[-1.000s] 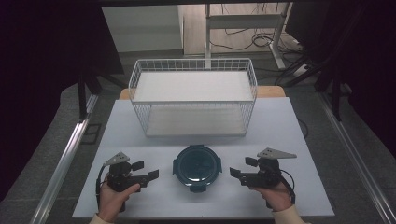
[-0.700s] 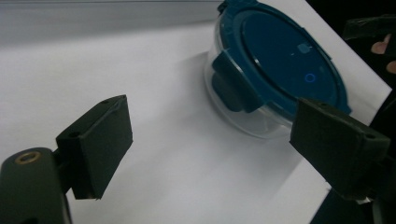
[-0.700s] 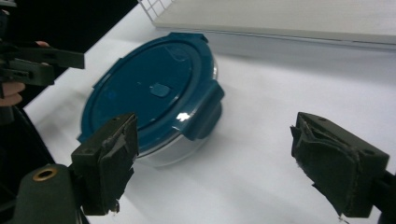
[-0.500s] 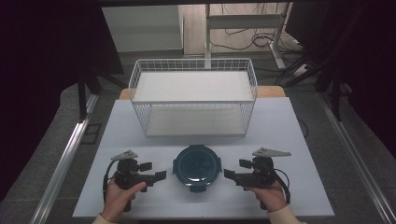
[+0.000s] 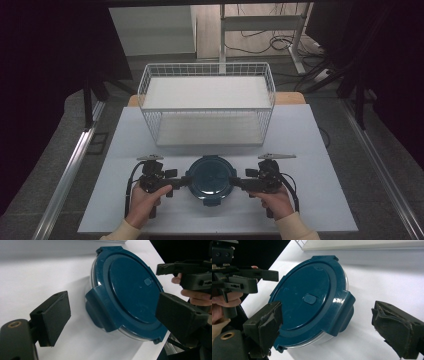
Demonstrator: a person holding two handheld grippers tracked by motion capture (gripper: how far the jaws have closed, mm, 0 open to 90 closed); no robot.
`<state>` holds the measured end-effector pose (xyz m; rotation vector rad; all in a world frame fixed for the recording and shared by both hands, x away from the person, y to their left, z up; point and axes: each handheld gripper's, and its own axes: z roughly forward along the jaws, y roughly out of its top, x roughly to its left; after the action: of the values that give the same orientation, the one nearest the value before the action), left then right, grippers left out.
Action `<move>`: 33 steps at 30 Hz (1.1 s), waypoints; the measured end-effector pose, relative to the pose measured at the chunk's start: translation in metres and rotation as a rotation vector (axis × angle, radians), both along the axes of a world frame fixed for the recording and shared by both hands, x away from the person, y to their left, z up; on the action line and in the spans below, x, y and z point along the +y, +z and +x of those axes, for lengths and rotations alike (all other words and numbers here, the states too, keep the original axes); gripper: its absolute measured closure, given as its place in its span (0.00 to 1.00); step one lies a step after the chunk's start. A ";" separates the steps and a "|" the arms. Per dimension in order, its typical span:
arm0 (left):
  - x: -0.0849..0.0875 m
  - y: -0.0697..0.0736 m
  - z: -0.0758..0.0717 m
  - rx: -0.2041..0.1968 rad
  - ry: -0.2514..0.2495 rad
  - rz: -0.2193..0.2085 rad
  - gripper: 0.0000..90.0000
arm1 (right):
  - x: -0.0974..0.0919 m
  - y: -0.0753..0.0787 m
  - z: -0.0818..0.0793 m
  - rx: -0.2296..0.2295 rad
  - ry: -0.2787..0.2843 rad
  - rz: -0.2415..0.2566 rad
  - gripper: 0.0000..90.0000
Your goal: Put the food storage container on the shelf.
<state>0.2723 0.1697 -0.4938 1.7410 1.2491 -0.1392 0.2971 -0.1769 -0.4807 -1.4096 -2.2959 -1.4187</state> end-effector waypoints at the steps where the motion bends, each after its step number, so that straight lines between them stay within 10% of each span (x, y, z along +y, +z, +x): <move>1: -0.002 -0.002 0.001 0.012 -0.009 -0.005 0.14 | 0.000 -0.002 0.001 0.005 -0.002 0.004 0.11; 33: -0.015 -0.036 0.012 0.213 -0.043 -0.170 0.26 | 0.021 -0.032 0.013 0.192 -0.035 0.083 0.28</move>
<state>0.2839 0.1547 -0.5300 1.6374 1.3120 -0.4537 0.3101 -0.1557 -0.5122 -1.4964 -2.0814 -1.3085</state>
